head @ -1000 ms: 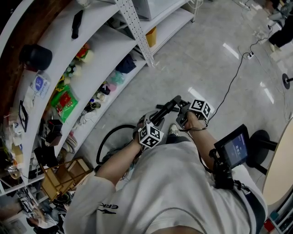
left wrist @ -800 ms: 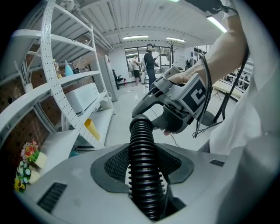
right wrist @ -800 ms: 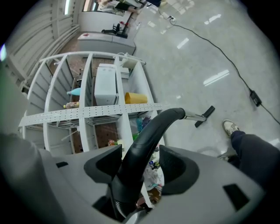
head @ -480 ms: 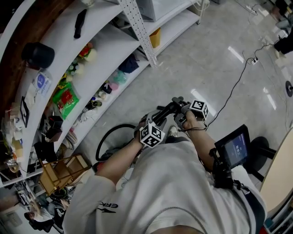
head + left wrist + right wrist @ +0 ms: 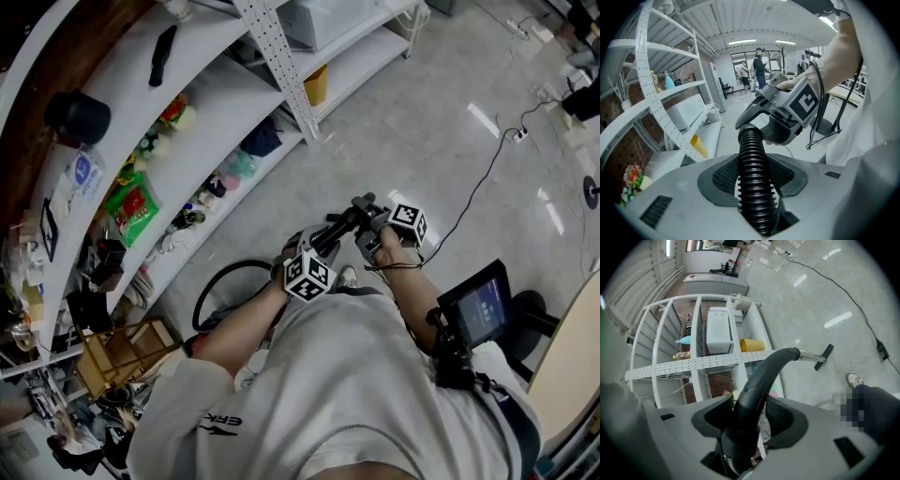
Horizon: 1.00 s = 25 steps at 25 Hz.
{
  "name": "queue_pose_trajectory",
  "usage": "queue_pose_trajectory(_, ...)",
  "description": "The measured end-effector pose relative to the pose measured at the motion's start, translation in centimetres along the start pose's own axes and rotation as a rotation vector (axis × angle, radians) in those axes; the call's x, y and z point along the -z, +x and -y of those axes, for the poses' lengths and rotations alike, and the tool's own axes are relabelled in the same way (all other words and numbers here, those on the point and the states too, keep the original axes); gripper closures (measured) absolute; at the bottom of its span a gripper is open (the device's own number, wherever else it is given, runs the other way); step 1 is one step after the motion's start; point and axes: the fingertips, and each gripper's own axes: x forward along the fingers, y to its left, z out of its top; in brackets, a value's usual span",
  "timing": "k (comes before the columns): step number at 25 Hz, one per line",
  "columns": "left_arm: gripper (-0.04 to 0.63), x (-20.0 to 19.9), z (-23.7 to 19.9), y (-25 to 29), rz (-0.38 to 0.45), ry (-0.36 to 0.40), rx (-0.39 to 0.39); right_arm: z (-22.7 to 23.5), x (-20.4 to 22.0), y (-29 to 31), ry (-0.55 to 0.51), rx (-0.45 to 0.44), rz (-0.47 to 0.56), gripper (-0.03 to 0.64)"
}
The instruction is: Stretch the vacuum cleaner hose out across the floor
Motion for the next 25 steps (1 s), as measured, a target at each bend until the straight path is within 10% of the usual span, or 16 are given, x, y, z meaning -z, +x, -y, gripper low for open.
queue_pose_trajectory(25, 0.422, -18.4, -13.1, 15.2, 0.15, 0.163, 0.138, -11.8, -25.0, 0.6, -0.048, -0.076, 0.256, 0.393)
